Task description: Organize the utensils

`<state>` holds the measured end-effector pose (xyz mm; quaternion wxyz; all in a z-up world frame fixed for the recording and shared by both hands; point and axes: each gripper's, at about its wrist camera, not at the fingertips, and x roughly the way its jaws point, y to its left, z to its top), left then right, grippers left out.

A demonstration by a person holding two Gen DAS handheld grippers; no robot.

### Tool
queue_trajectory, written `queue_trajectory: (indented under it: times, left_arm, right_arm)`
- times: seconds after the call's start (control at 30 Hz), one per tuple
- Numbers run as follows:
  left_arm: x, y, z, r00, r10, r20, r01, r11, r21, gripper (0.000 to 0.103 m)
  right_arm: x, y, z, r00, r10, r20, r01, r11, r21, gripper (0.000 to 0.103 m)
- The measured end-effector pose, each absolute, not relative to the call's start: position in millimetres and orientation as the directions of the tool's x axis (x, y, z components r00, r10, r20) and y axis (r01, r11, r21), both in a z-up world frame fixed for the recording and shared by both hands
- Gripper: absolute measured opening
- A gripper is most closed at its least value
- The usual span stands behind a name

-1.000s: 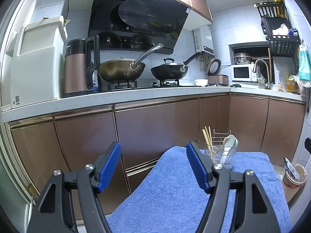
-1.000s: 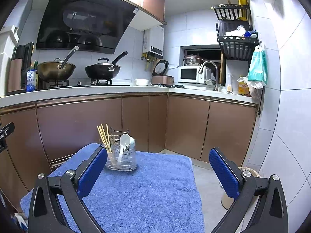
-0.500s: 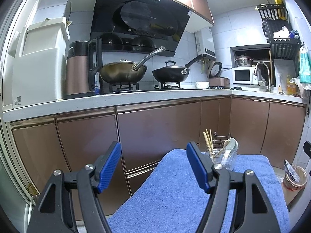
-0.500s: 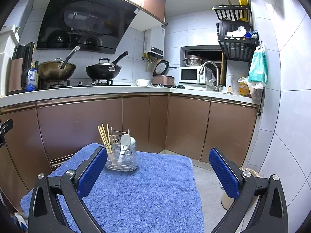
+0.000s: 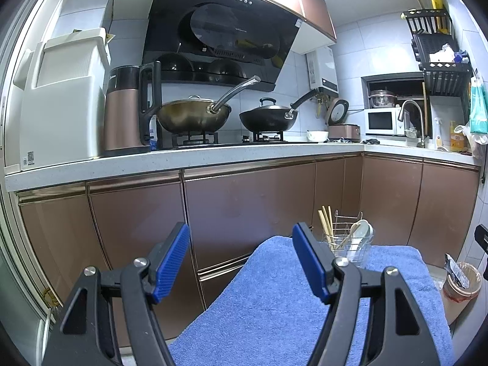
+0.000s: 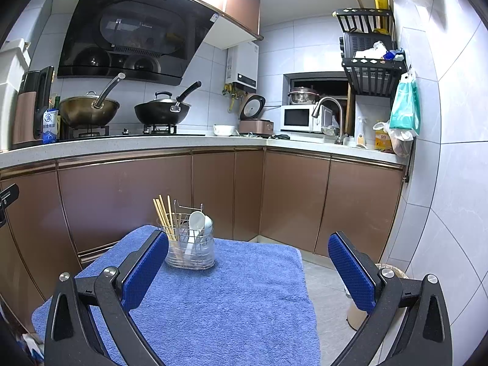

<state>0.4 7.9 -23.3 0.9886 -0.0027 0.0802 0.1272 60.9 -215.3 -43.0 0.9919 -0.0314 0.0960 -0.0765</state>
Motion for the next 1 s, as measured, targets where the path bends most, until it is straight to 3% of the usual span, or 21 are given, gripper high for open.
queue_trajectory:
  times: [1.0]
  left_arm:
    - [-2.3, 5.6, -22.0, 0.955, 0.251, -0.16, -0.252, 0.968, 0.014, 0.068]
  right_arm:
    - [62.8, -212.3, -43.9, 0.969, -0.155, -0.19, 0.142, 0.987, -0.081, 0.103]
